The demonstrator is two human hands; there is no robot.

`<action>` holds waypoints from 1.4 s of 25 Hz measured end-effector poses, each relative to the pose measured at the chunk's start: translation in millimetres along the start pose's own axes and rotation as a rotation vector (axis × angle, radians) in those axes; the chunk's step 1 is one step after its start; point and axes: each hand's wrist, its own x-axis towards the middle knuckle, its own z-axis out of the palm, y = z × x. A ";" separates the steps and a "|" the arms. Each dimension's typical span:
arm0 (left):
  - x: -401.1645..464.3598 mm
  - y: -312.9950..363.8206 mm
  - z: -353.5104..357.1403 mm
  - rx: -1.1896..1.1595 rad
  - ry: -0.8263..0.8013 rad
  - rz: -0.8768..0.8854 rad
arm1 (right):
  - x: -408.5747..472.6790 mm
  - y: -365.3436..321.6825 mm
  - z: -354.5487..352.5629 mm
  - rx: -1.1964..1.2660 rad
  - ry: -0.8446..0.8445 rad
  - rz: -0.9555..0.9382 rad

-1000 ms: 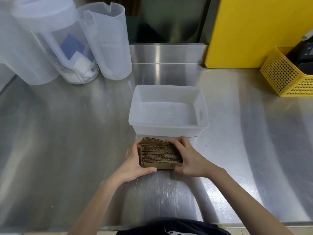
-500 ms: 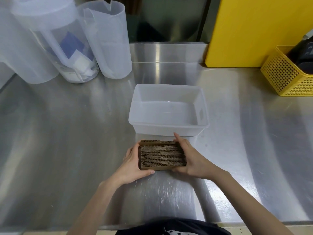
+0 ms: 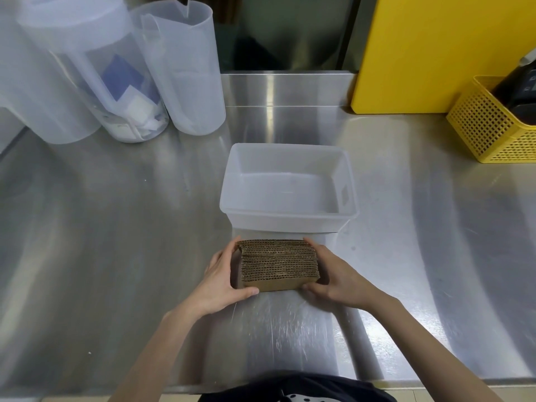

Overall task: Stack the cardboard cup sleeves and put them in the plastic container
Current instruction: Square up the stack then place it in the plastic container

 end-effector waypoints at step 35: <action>11.3 -1.0 -5.6 0.031 0.025 0.002 | 0.6 4.4 2.7 0.127 0.151 0.107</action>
